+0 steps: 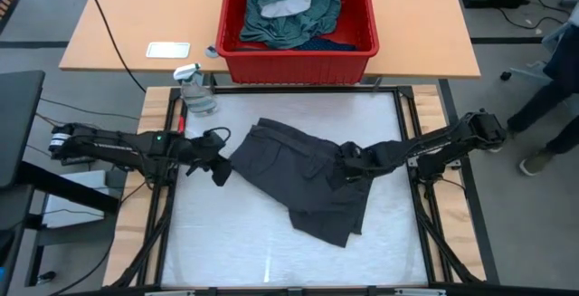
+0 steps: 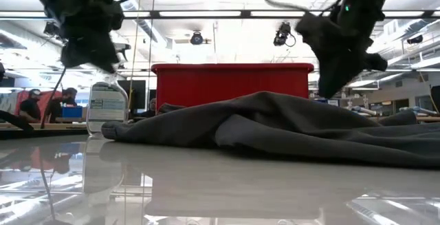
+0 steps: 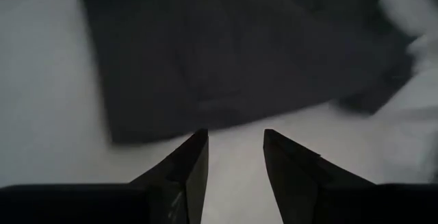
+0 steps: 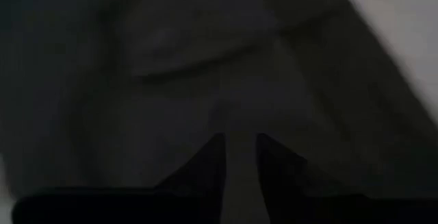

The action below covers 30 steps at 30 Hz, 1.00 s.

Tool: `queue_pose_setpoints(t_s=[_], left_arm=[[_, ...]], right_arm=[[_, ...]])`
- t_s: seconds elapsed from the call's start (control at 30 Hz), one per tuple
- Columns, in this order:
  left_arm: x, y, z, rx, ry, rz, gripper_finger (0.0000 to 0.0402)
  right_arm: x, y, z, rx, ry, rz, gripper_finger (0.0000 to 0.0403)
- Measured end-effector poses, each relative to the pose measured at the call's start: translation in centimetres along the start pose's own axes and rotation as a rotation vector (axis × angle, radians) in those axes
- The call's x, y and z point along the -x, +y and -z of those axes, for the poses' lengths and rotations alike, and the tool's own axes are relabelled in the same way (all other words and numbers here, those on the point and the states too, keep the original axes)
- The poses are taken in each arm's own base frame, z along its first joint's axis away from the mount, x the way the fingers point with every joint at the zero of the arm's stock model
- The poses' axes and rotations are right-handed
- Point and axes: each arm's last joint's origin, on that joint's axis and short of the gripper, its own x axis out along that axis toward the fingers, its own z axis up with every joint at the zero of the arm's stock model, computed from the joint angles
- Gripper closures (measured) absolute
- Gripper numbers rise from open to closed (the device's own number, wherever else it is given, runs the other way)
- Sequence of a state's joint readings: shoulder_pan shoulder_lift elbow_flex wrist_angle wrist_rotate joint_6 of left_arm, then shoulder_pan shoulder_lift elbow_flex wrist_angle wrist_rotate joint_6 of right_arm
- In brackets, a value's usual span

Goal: Fold Laundry from Bin
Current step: Fold the gray short on the table

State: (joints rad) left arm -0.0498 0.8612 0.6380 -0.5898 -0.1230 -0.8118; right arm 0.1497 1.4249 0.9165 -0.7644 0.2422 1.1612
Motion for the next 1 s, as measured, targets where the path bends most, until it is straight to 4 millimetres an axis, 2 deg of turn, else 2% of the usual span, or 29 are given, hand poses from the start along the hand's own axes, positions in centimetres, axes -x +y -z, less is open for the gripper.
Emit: queue_pose_setpoints(t_s=[0.1, 0.37, 0.63, 0.87, 1.0], left_arm=[[-0.9, -0.5, -0.4, 0.009, -0.029, 0.017, 0.0256], [-3.9, -1.4, -0.8, 0.031, -0.034, 0.004, 0.0255], [-4.5, -1.5, -3.4, 0.046, -0.108, -0.009, 0.0250], [-5.0, -1.0, -5.8, -0.104, -0.142, -0.070, 0.0192], [-5.6, 0.2, -7.0, -0.193, -0.140, -0.139, 0.0157]], right_arm=[[-0.4, -1.1, -0.2, 0.044, 0.056, 0.092, 0.0326], [-0.3, -1.0, -0.7, 0.202, 0.057, 0.051, 0.0311], [-0.3, -1.0, -0.5, 0.330, 0.174, -0.027, 0.0271], [0.4, -1.2, -0.7, 0.470, 0.171, -0.073, 0.0242], [0.1, -1.4, -0.6, 0.483, 0.190, -0.081, 0.0231]])
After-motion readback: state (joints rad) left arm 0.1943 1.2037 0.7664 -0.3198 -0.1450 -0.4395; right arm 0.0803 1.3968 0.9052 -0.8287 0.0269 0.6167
